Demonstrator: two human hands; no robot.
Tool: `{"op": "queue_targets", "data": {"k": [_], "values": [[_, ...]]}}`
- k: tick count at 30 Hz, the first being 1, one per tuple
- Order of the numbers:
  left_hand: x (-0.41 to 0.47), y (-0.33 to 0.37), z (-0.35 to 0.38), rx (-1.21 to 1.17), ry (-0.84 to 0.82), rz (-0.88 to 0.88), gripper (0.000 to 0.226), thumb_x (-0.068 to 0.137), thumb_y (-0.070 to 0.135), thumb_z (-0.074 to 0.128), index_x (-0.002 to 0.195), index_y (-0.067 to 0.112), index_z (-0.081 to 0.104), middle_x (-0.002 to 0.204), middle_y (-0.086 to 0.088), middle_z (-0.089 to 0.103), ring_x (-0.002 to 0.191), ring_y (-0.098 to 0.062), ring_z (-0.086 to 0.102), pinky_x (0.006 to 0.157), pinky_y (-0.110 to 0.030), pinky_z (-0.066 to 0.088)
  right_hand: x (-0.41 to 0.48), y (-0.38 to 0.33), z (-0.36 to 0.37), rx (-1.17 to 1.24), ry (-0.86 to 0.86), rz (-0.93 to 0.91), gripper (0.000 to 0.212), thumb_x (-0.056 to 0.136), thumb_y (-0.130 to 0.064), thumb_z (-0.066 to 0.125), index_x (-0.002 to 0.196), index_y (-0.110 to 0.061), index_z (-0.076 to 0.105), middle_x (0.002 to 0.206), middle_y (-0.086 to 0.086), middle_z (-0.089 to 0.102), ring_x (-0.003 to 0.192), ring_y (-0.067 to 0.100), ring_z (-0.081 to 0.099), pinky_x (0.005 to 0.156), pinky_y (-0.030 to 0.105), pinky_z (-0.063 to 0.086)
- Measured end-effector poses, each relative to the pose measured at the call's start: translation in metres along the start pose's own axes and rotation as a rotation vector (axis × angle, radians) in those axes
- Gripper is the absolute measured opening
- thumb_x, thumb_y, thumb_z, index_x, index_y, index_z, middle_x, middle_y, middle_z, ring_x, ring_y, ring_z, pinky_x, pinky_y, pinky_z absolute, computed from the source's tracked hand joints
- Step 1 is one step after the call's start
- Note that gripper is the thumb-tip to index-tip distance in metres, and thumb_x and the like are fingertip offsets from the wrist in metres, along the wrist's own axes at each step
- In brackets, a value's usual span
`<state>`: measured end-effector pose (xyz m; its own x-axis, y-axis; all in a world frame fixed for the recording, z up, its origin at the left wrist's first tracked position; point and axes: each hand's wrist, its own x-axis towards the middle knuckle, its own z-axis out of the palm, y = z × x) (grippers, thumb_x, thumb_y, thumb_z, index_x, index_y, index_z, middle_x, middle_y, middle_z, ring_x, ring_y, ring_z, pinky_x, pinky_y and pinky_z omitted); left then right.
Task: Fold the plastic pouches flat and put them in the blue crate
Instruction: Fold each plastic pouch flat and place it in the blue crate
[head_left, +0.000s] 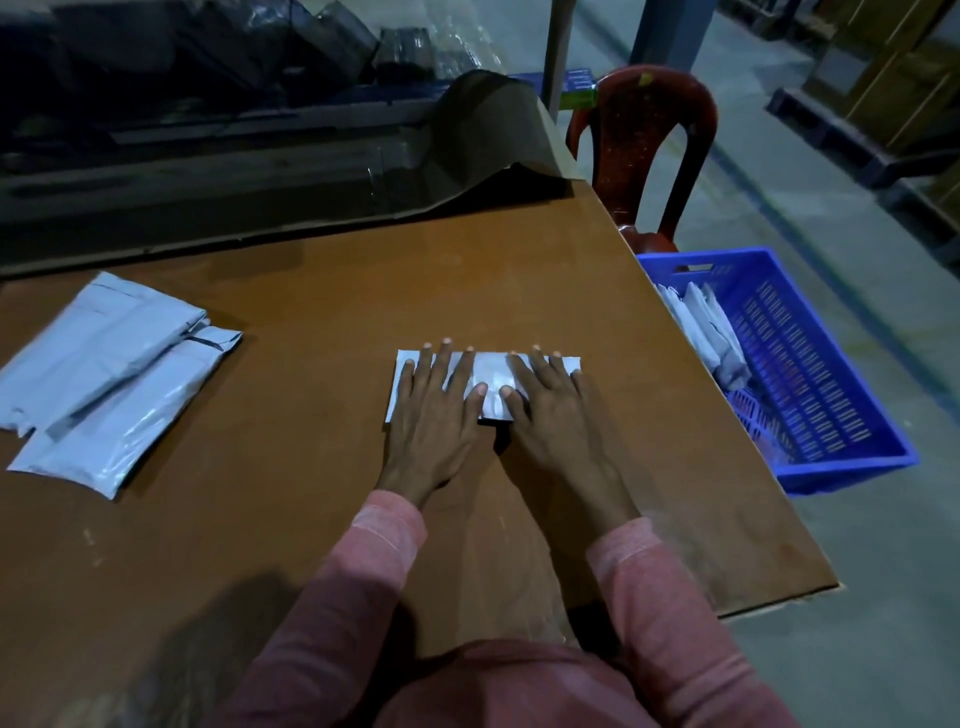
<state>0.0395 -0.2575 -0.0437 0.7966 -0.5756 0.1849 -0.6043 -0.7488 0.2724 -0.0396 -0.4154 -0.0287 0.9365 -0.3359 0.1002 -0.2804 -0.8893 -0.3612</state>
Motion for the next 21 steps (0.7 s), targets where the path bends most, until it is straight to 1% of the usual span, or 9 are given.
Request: {"op": "queue_targets", "data": {"k": [3,6,8,11,14,21], "values": [[-0.003,-0.009,0.006,0.019,-0.015,0.008,0.064,0.107,0.053,0.017,0.162,0.021,0.028,0.168,-0.012,0.026,0.156,-0.032,0.019,0.127,-0.049,0.016,-0.004,0.002,0.004,-0.015,0.004,-0.006,0.058,0.104,-0.045,0.026,0.157,-0.024,0.035,0.166,0.005,0.026,0.155,0.027,0.015,0.123,0.045,0.009],[-0.004,-0.012,0.008,0.063,-0.019,0.019,0.063,0.108,0.052,0.017,0.163,0.022,0.024,0.169,-0.012,0.023,0.157,-0.03,0.016,0.128,-0.049,0.011,-0.006,0.003,0.008,-0.029,0.01,-0.005,0.053,0.108,-0.042,0.029,0.159,-0.025,0.03,0.167,0.002,0.021,0.157,0.023,0.008,0.125,0.042,0.002],[-0.004,-0.012,0.01,0.079,-0.024,0.021,0.063,0.108,0.052,0.017,0.163,0.022,0.022,0.169,-0.011,0.022,0.158,-0.03,0.014,0.128,-0.049,0.01,-0.007,0.002,0.011,-0.029,0.026,-0.001,0.053,0.108,-0.04,0.031,0.158,-0.024,0.03,0.167,0.002,0.022,0.157,0.023,0.008,0.126,0.043,0.002],[-0.006,-0.013,0.014,0.078,-0.016,0.026,0.064,0.109,0.053,0.019,0.164,0.022,0.018,0.171,-0.01,0.018,0.159,-0.028,0.009,0.128,-0.049,0.008,-0.008,0.003,0.016,-0.086,0.061,-0.009,0.054,0.107,-0.041,0.031,0.157,-0.022,0.033,0.166,0.004,0.025,0.156,0.025,0.012,0.126,0.048,0.009],[-0.007,-0.015,0.017,0.071,-0.022,0.023,0.064,0.109,0.054,0.018,0.165,0.022,0.014,0.172,-0.009,0.013,0.159,-0.027,0.005,0.128,-0.05,0.007,-0.009,0.005,0.019,-0.113,0.062,-0.014,0.055,0.106,-0.042,0.028,0.158,-0.022,0.031,0.167,0.005,0.024,0.156,0.026,0.011,0.124,0.051,0.014],[-0.008,-0.019,0.021,0.028,-0.042,0.044,0.065,0.109,0.054,0.02,0.165,0.023,0.01,0.173,-0.007,0.007,0.16,-0.025,-0.001,0.129,-0.048,0.004,-0.008,0.008,0.024,-0.196,0.012,-0.017,0.059,0.106,-0.043,0.023,0.161,-0.022,0.021,0.169,0.006,0.014,0.157,0.027,0.004,0.126,0.05,0.008]]}}
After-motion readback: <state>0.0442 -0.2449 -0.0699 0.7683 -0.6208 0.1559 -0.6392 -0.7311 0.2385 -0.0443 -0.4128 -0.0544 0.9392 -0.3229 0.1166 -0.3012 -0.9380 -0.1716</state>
